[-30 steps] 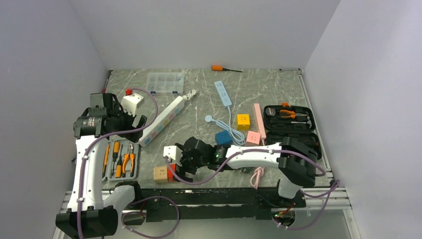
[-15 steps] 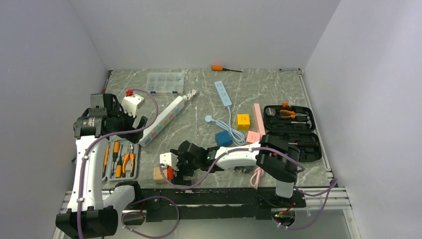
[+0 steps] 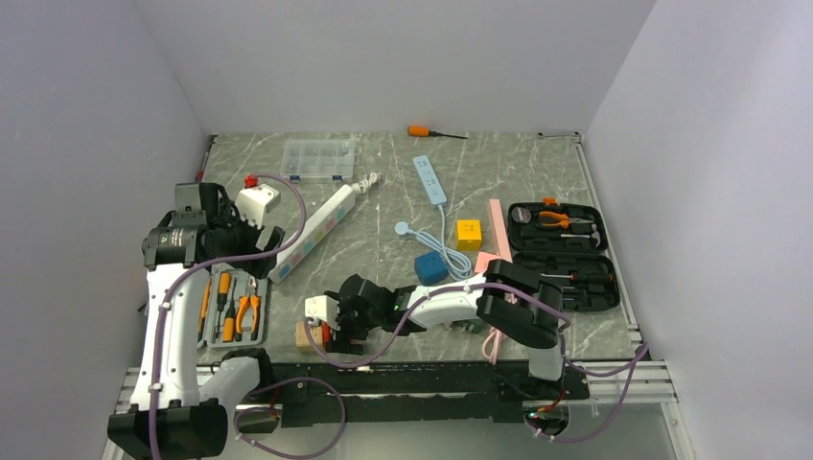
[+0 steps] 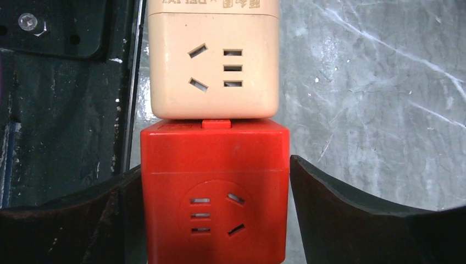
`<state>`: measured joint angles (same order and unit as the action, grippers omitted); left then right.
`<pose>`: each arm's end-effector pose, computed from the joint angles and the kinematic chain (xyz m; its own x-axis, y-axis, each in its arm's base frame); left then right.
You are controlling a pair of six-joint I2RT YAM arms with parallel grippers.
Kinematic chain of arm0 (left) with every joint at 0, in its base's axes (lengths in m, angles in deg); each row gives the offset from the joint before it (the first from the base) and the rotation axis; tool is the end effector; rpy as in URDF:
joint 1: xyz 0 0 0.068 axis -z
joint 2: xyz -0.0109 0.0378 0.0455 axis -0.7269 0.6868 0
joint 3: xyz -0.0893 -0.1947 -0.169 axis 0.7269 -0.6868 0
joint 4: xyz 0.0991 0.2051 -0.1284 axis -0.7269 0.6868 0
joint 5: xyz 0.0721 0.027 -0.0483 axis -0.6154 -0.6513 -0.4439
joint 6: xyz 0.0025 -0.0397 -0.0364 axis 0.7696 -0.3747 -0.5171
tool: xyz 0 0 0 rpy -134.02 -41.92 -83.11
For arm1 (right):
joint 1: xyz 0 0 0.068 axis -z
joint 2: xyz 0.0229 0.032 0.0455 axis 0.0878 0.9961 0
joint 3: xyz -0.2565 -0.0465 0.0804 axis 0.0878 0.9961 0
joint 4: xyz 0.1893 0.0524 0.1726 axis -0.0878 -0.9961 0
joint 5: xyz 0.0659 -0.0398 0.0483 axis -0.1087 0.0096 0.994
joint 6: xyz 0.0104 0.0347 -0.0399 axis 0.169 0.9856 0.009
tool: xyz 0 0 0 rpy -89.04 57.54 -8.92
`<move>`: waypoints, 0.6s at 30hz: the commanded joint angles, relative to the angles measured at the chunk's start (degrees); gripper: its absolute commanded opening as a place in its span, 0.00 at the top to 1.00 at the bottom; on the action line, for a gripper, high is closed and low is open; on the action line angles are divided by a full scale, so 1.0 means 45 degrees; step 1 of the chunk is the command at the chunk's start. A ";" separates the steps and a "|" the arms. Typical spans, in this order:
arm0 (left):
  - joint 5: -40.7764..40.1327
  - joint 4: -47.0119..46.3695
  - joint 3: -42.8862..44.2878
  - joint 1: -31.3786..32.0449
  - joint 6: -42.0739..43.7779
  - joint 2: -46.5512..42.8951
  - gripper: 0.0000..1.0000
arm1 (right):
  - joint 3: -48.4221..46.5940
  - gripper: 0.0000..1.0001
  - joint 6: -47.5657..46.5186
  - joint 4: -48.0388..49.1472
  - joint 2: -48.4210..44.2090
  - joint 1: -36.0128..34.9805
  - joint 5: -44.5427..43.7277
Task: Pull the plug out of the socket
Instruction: Remove the plug from the socket.
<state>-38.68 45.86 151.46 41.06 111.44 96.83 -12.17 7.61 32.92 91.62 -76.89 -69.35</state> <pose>0.1691 0.0066 0.3493 -0.6811 0.4000 -0.6132 0.4506 0.8892 0.0796 0.1132 0.3769 0.1434 0.1215 -0.6141 -0.7798 -0.9921 -0.1007 -0.0753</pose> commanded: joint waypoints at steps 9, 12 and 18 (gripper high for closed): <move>0.2257 -0.1179 -0.0179 -0.0072 0.1496 -0.1954 0.01 | -0.0698 1.00 0.0313 -0.0674 0.0178 -0.0078 -0.0887; 0.3201 -0.1073 -0.0361 -0.0063 0.2071 -0.2418 0.01 | -0.0363 1.00 0.0687 -0.0873 -0.0406 0.0029 -0.1539; 0.6321 0.0890 0.0854 -0.0072 0.3901 -0.2299 0.06 | 0.0275 1.00 0.2071 -0.1207 -0.2068 0.0593 -0.1977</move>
<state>-22.35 45.32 151.13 41.06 122.67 85.59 -12.02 11.91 28.76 89.33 -76.26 -74.93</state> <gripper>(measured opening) 0.969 0.637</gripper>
